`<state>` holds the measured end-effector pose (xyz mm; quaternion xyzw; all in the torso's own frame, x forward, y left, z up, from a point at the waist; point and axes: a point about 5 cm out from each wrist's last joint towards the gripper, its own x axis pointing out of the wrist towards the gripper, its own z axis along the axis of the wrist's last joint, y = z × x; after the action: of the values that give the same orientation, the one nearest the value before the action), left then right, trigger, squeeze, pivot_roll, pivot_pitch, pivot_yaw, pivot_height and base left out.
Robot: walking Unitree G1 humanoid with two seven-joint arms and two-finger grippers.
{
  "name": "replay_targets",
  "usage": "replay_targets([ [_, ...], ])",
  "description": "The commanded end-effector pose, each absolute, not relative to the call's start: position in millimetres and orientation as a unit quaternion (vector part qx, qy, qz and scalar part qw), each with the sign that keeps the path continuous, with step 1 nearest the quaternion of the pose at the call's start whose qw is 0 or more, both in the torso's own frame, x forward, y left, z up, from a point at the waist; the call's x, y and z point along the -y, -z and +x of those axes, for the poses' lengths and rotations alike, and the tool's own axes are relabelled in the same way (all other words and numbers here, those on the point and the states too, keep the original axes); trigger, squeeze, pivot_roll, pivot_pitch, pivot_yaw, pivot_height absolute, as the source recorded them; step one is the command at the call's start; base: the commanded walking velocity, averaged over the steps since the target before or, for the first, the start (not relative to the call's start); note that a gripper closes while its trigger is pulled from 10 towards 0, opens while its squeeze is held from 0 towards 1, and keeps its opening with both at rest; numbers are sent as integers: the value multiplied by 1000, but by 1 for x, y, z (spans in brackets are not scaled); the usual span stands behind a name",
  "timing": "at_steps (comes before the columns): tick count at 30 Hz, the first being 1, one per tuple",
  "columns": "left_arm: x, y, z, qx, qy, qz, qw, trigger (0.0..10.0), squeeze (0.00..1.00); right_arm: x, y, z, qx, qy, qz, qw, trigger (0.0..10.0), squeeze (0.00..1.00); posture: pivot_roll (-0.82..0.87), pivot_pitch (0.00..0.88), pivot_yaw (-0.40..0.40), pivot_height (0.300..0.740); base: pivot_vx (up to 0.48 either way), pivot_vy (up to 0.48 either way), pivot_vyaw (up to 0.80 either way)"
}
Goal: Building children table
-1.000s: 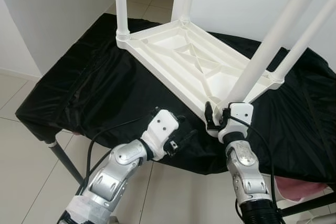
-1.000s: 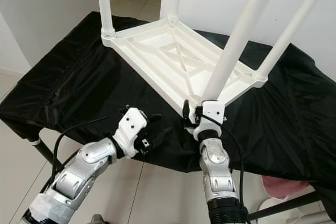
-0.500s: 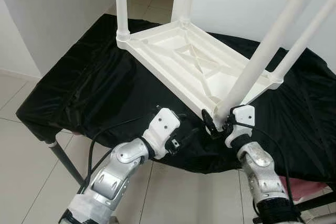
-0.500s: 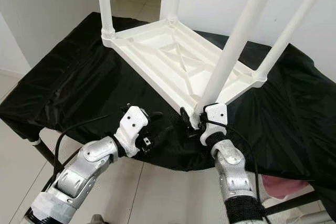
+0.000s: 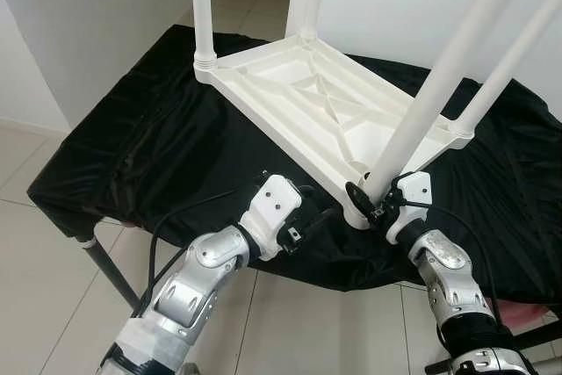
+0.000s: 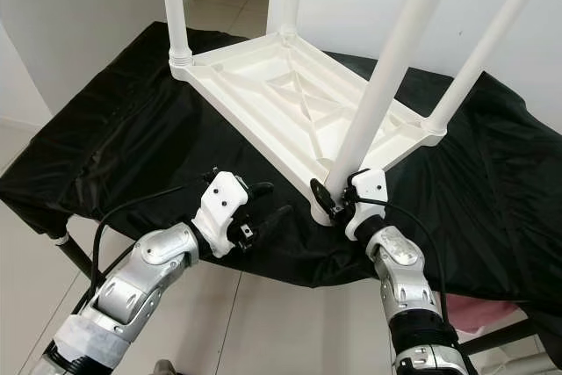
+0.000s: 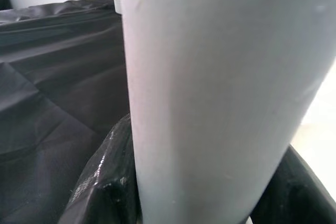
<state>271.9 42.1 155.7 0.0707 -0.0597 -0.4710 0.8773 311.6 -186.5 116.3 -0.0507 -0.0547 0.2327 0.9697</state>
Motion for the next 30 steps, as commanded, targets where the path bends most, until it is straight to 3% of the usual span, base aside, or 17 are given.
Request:
replay_targets([
  [1, -39, -155, 270, 59, 500, 71, 861, 10000, 0, 189, -108, 309, 36, -241, -64, 968, 0, 0, 25, 55, -59, 740, 0, 0, 0],
  [6, -38, -153, 270, 56, 502, 73, 860, 10000, 0, 193, -110, 309, 42, -238, -53, 969, 0, 0, 11, 65, -57, 740, 0, 0, 0],
  [7, -37, -152, 268, 55, 504, 72, 859, 10000, 0, 194, -111, 308, 45, -233, -53, 970, 8157, 0, 4, 71, -57, 740, 0, 0, 0],
  [8, -37, -152, 268, 55, 504, 72, 859, 10000, 0, 194, -111, 308, 45, -233, -53, 970, 8157, 0, 4, 71, -57, 740, 0, 0, 0],
  [9, -36, -151, 267, 54, 507, 72, 857, 10000, 0, 195, -112, 307, 49, -226, -46, 972, 10000, 0, 2, 74, -58, 740, 0, 0, 0],
  [19, -30, -151, 269, 58, 505, 71, 858, 10000, 0, 189, -112, 299, 77, -134, -27, 988, 10000, 0, -11, 60, -77, 740, 0, 0, 0],
  [30, -40, -149, 272, 53, 490, 74, 867, 10000, 0, 190, -110, 288, 64, 28, -8, 998, 10000, 0, 6, 89, -90, 740, 0, 0, 0],
])
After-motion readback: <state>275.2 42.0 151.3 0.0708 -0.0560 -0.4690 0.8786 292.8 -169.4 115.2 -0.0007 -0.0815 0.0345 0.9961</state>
